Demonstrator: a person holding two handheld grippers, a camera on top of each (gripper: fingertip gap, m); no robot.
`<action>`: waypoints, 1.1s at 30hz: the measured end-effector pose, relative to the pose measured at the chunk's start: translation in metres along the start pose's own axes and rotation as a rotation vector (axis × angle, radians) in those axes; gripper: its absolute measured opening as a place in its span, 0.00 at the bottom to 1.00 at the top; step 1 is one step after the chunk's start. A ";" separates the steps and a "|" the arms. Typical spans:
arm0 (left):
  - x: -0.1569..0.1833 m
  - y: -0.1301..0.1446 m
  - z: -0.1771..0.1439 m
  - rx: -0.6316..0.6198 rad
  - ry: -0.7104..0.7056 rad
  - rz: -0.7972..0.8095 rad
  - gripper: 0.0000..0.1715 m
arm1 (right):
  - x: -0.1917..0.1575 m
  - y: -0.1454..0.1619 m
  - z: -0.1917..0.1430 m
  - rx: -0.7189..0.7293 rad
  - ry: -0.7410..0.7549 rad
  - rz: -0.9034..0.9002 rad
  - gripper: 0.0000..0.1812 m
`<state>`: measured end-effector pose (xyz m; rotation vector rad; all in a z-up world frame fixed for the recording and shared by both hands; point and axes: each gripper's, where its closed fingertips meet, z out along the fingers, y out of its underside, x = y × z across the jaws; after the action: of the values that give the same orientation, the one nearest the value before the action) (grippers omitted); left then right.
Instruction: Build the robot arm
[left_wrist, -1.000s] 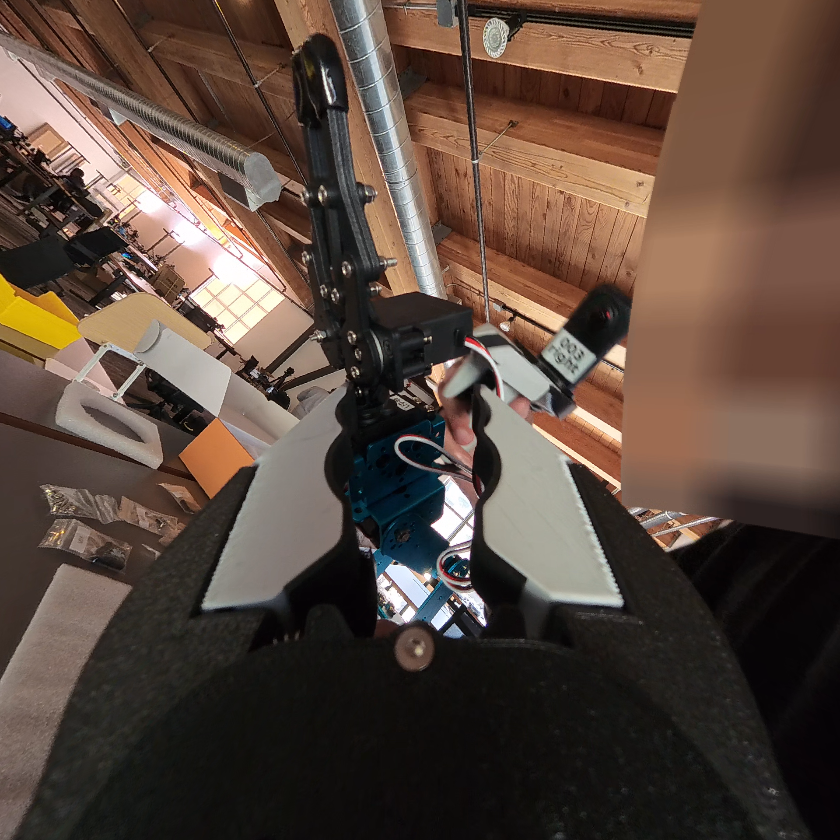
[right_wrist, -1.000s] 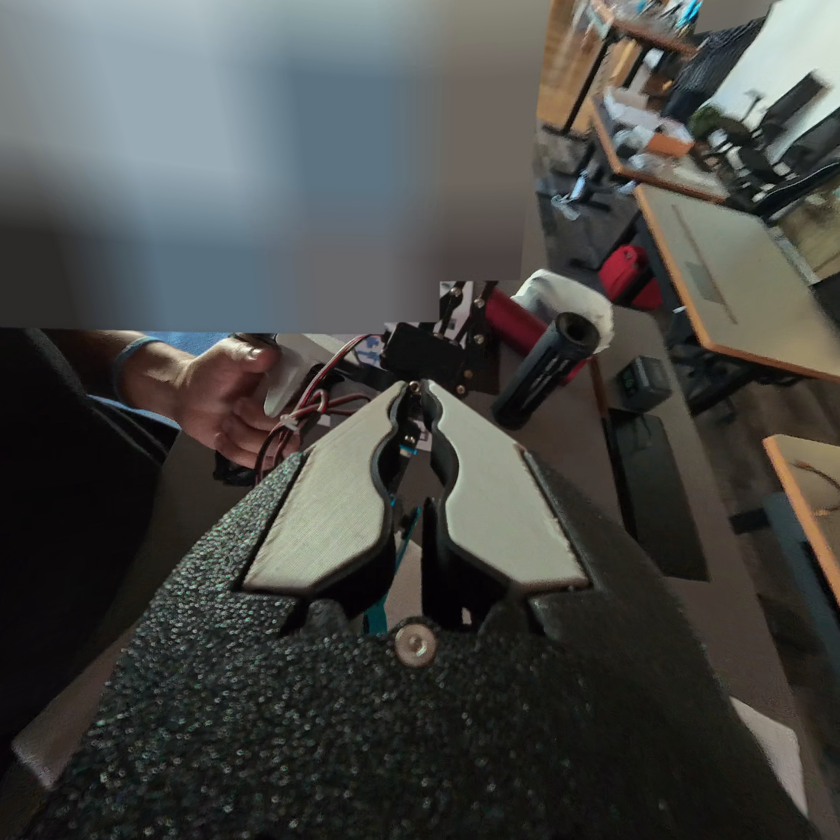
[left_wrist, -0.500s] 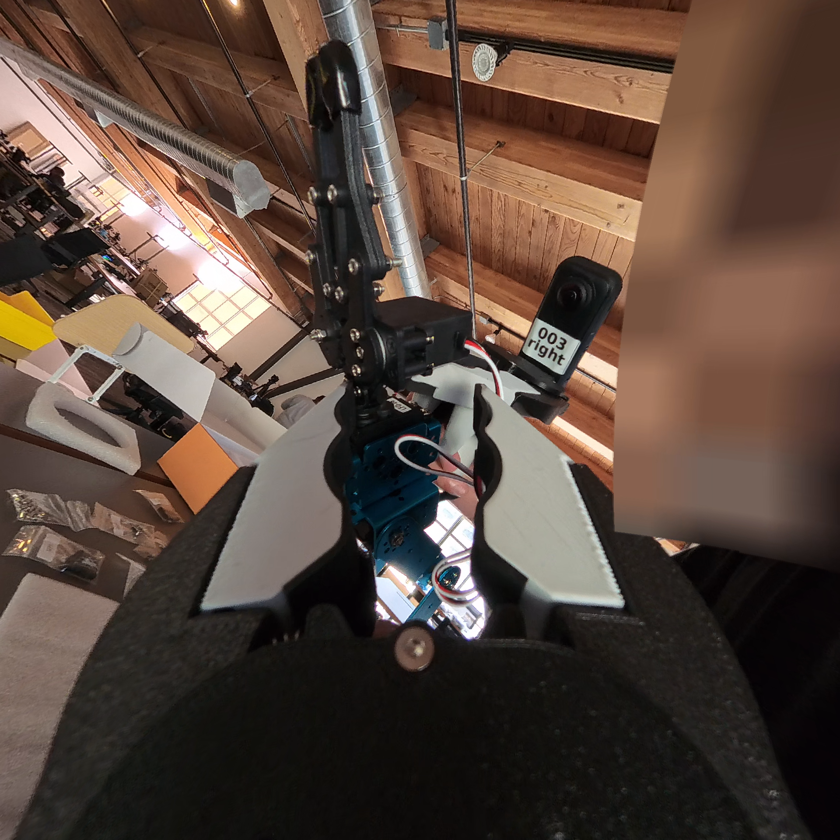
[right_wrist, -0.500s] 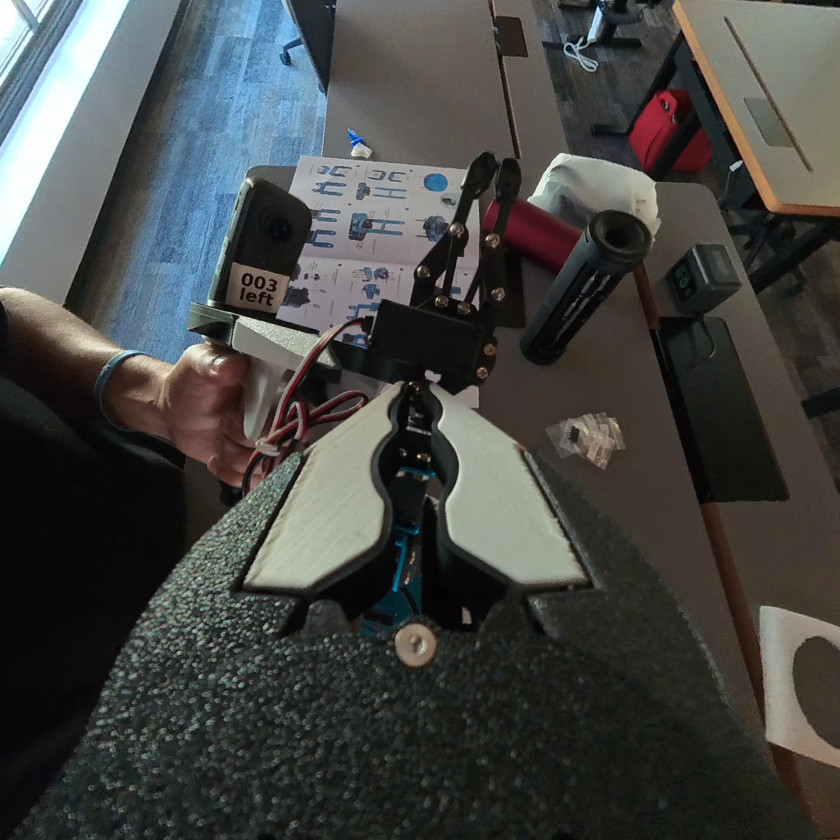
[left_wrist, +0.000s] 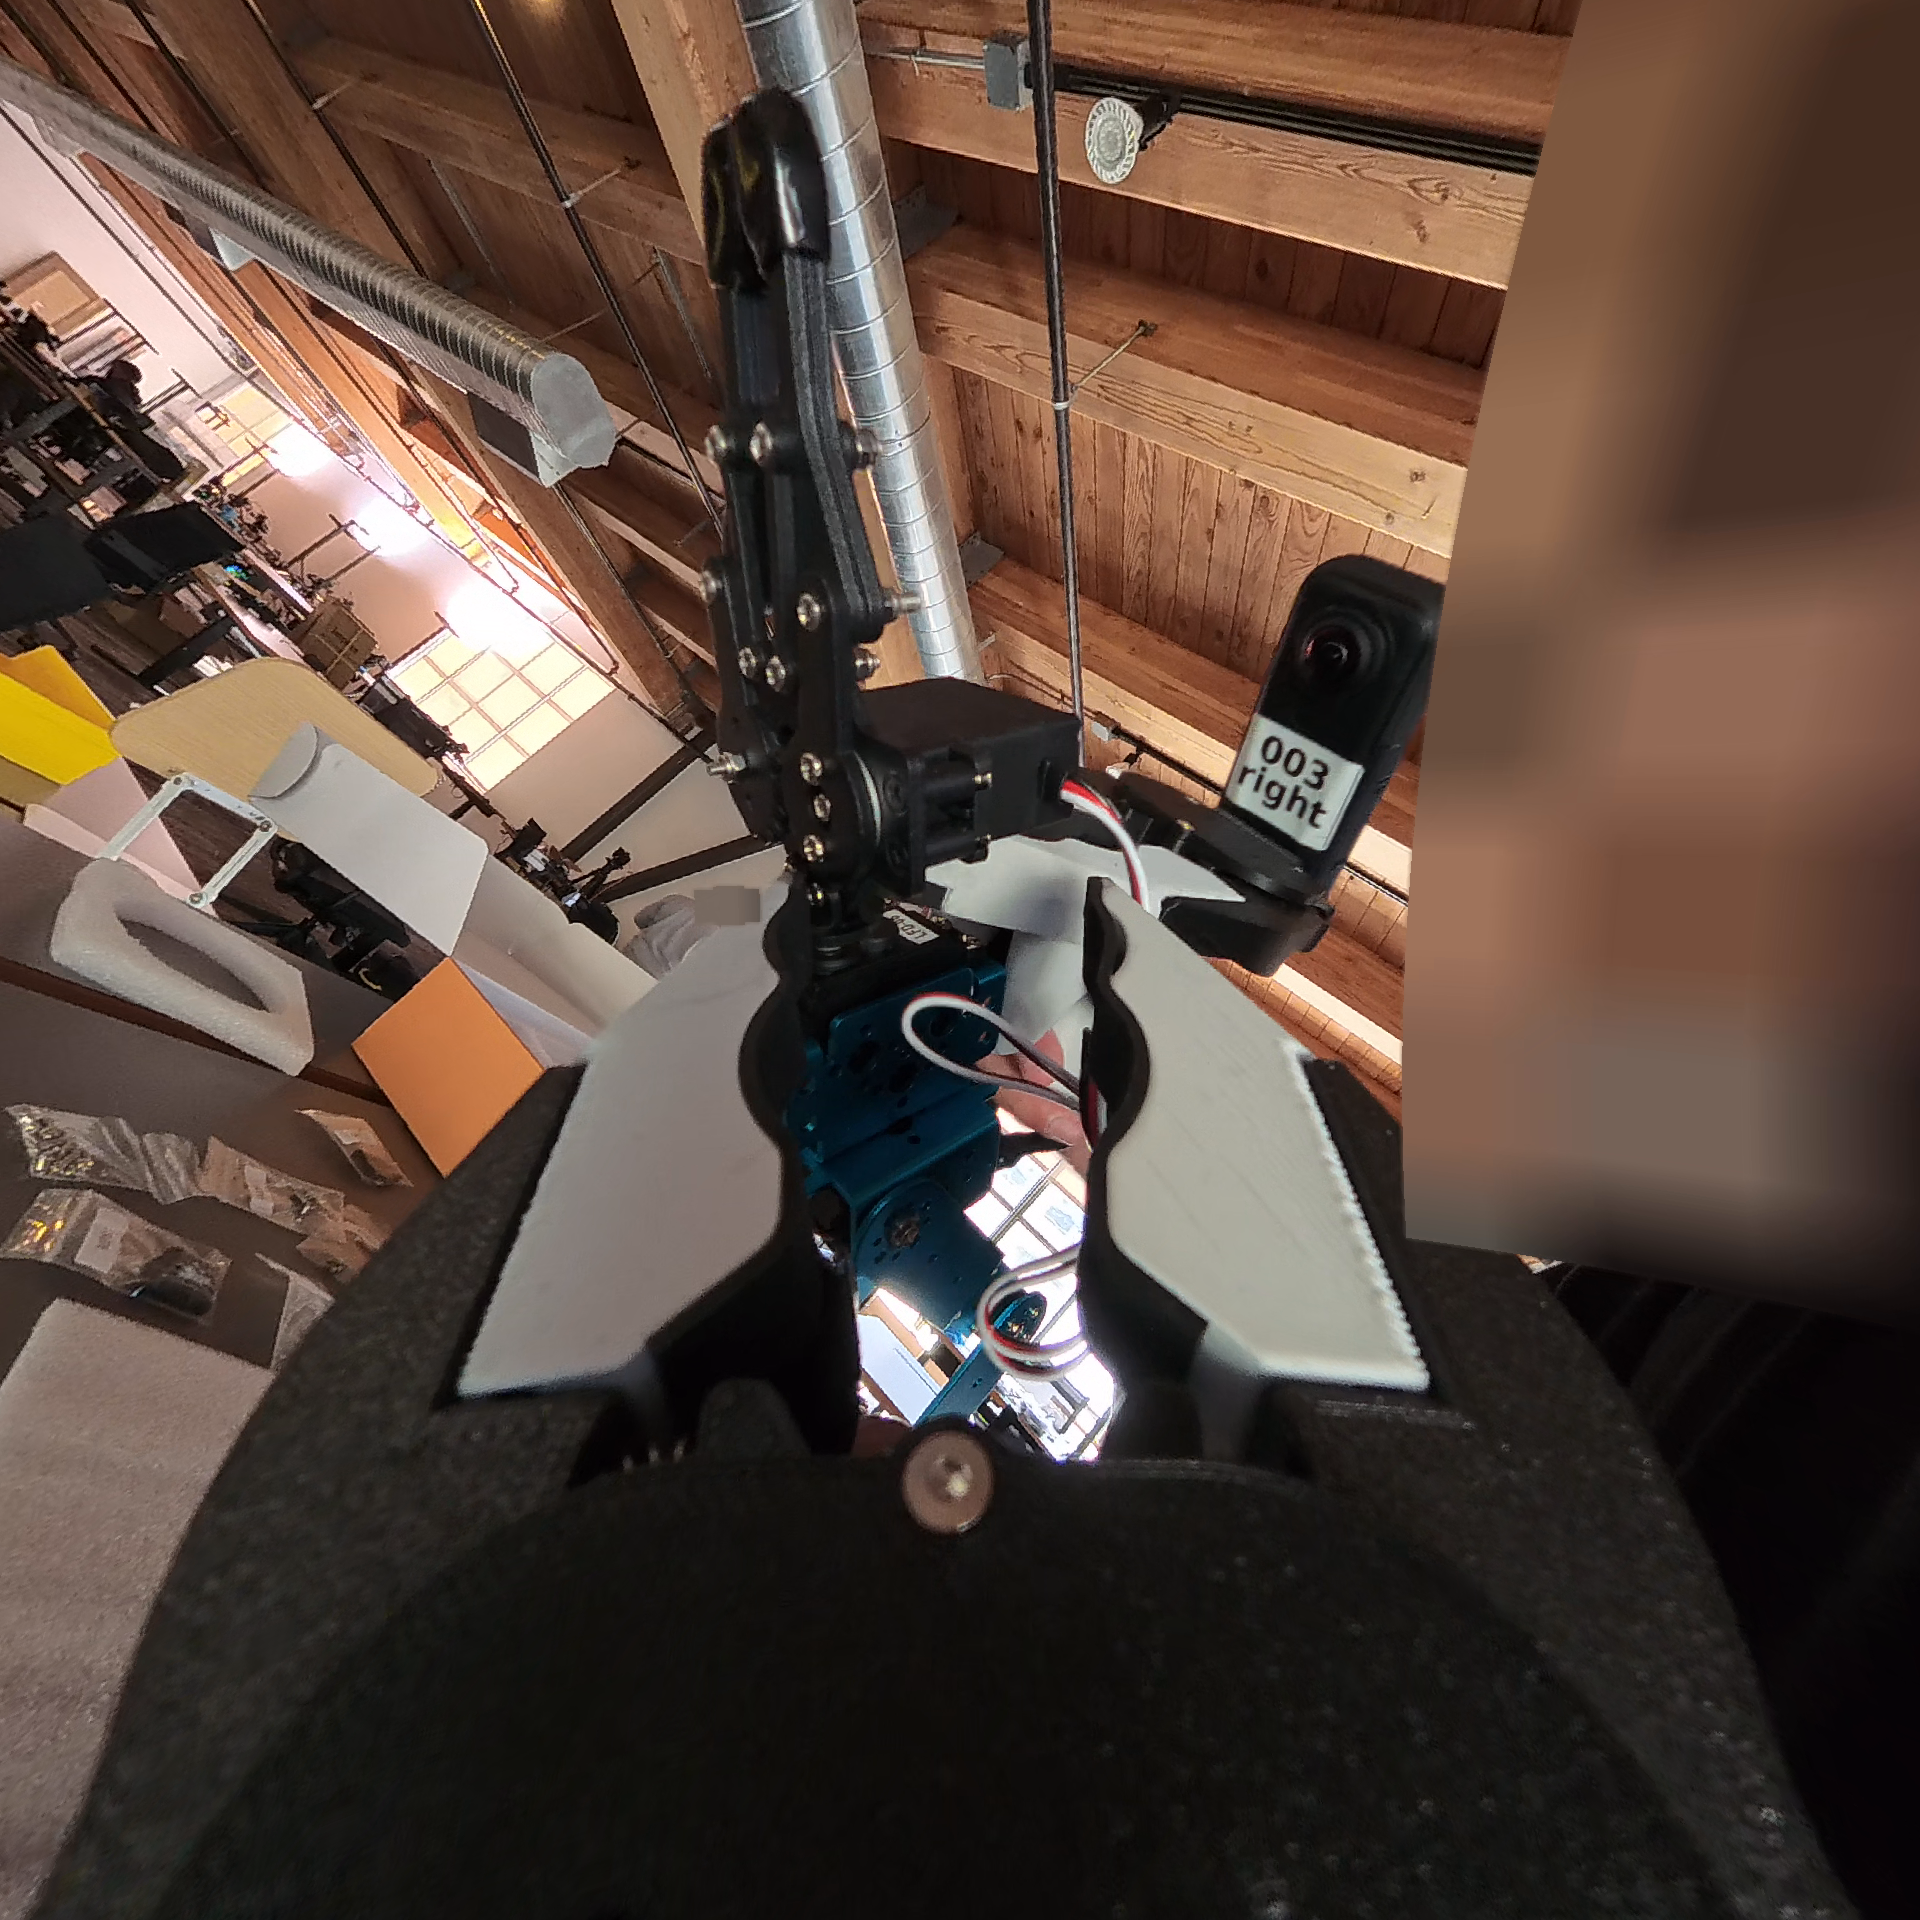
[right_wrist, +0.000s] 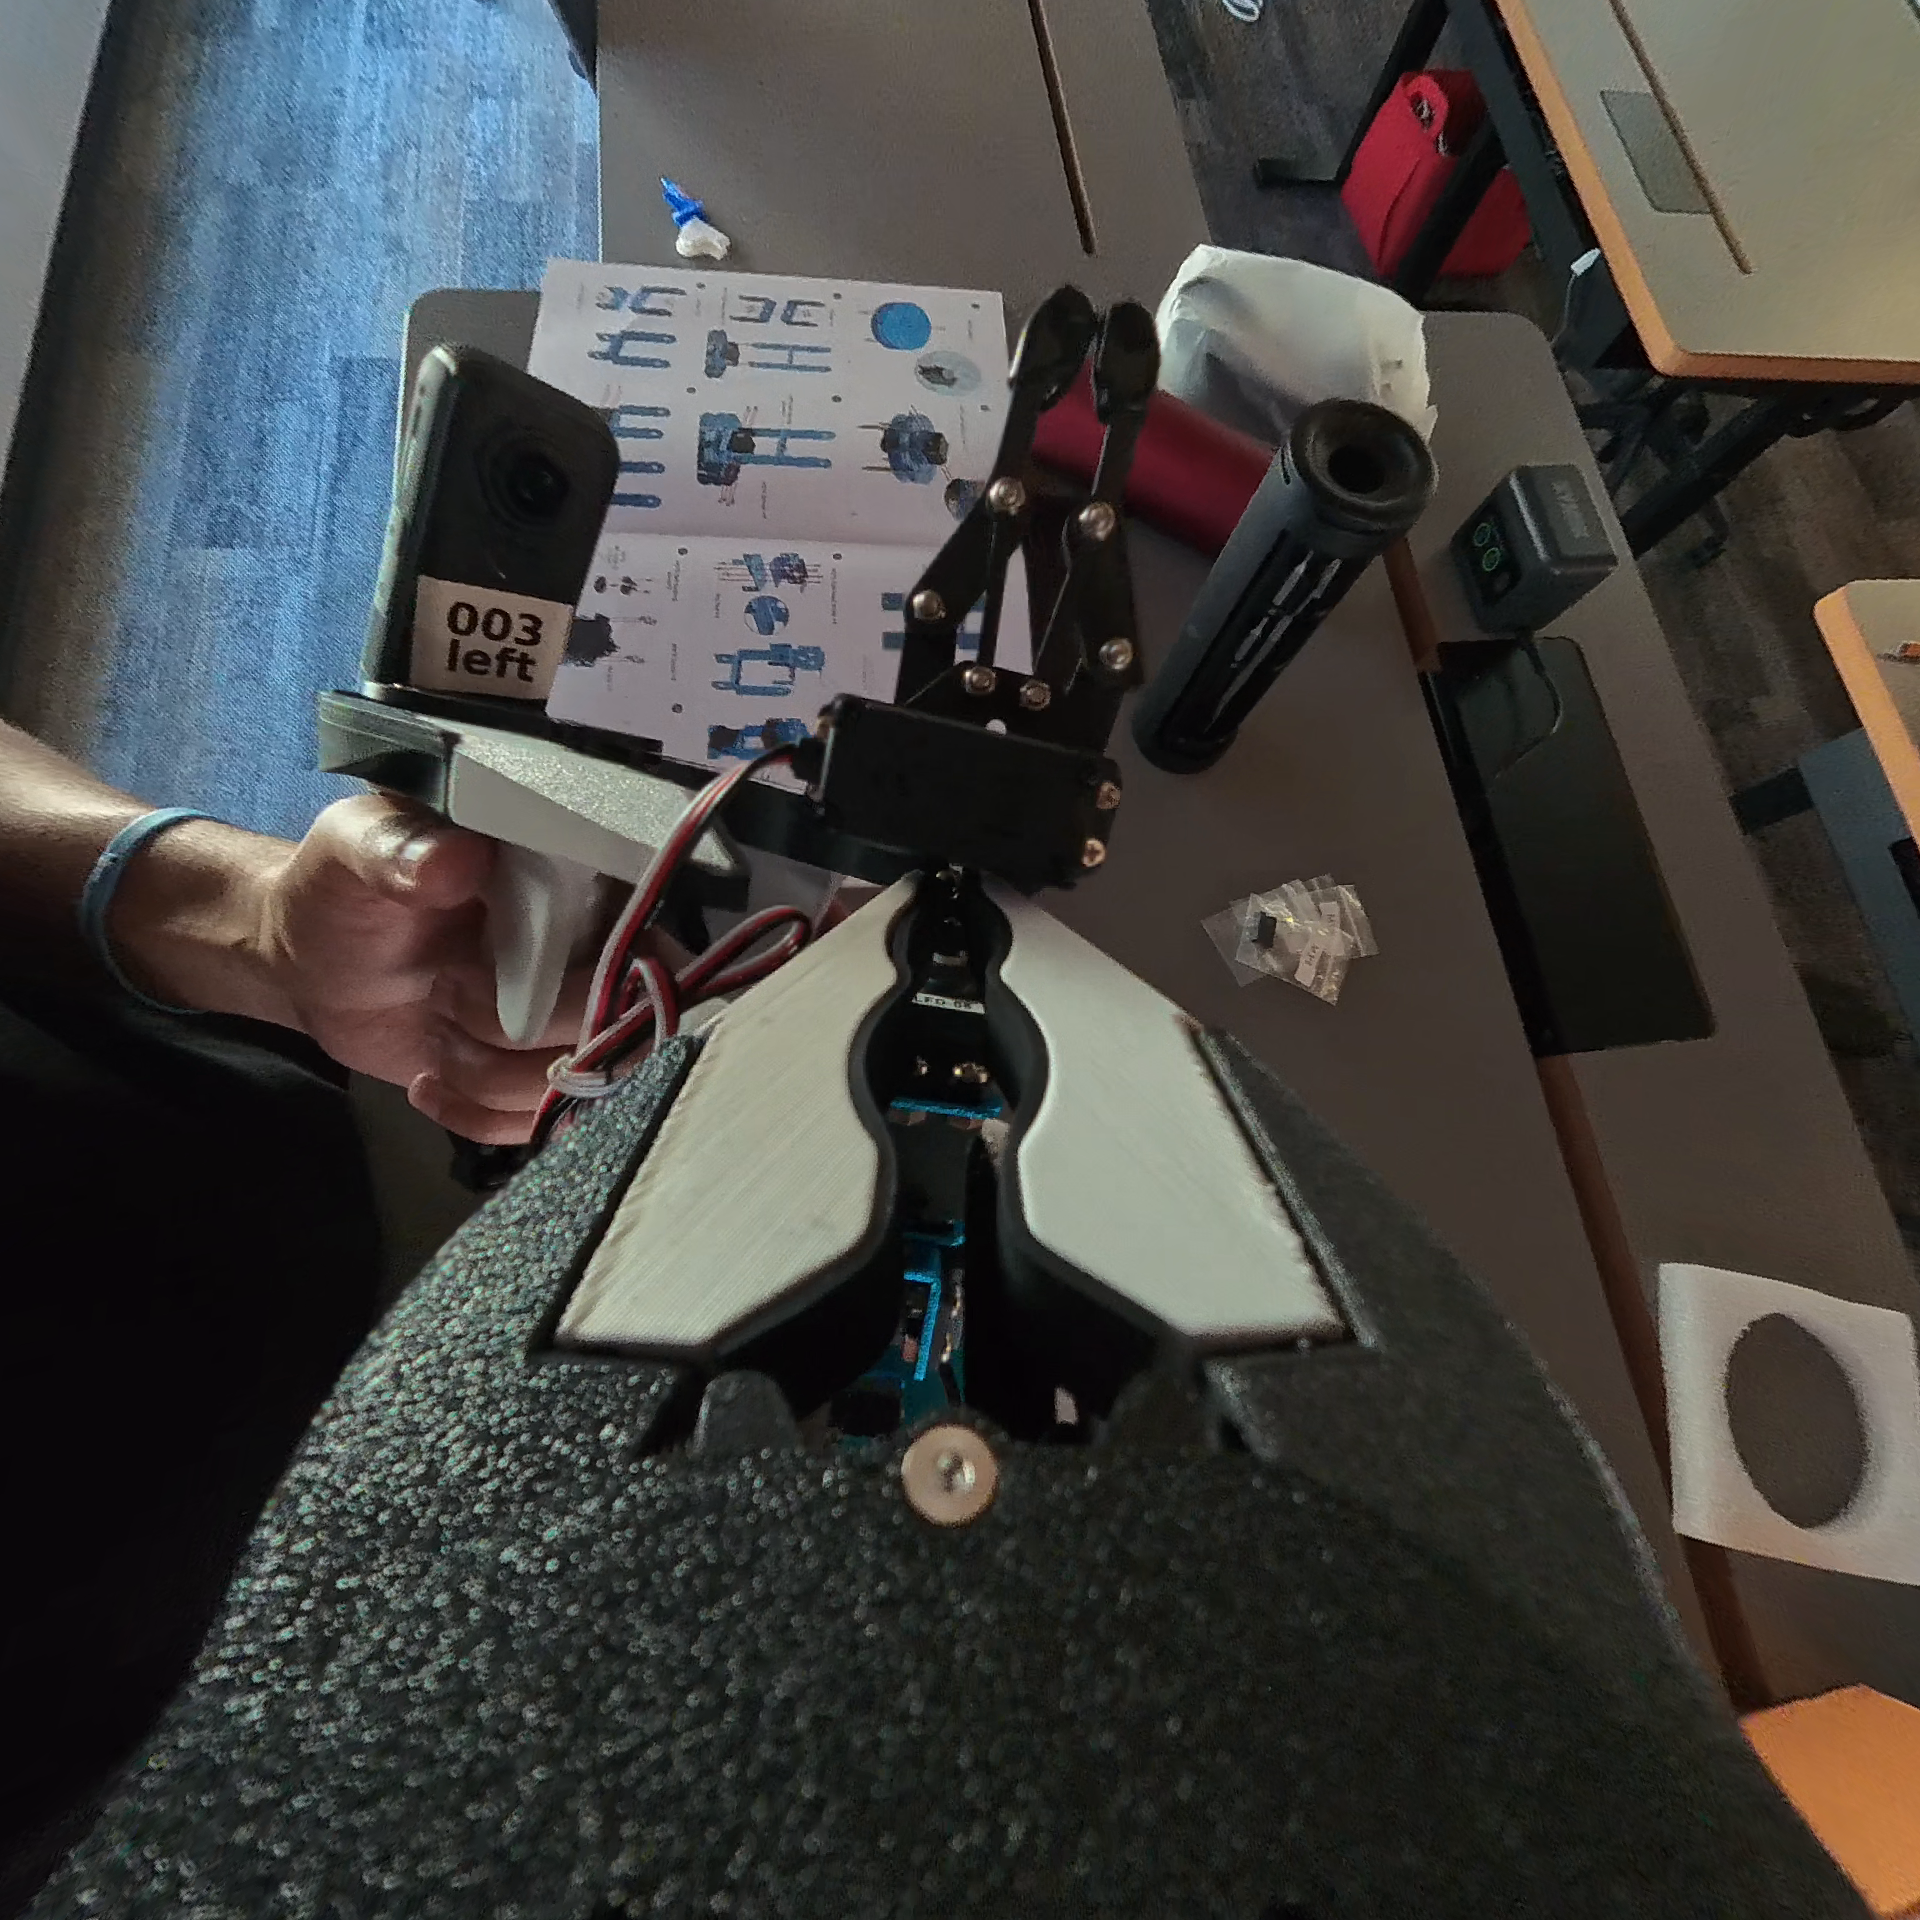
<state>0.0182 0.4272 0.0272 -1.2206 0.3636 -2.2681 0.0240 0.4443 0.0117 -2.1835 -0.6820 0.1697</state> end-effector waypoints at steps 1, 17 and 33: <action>0.000 0.000 0.000 0.000 0.000 -0.002 0.30 | 0.000 0.000 0.000 -0.008 0.004 -0.003 0.03; 0.000 0.000 0.000 -0.004 0.003 -0.011 0.30 | 0.001 0.000 -0.001 -0.036 -0.062 0.011 0.00; 0.001 0.000 0.001 0.000 0.001 -0.023 0.30 | 0.003 0.001 -0.008 -0.026 -0.060 -0.005 0.01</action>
<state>0.0181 0.4269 0.0284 -1.2298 0.3512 -2.2877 0.0293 0.4397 0.0161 -2.2086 -0.7265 0.2265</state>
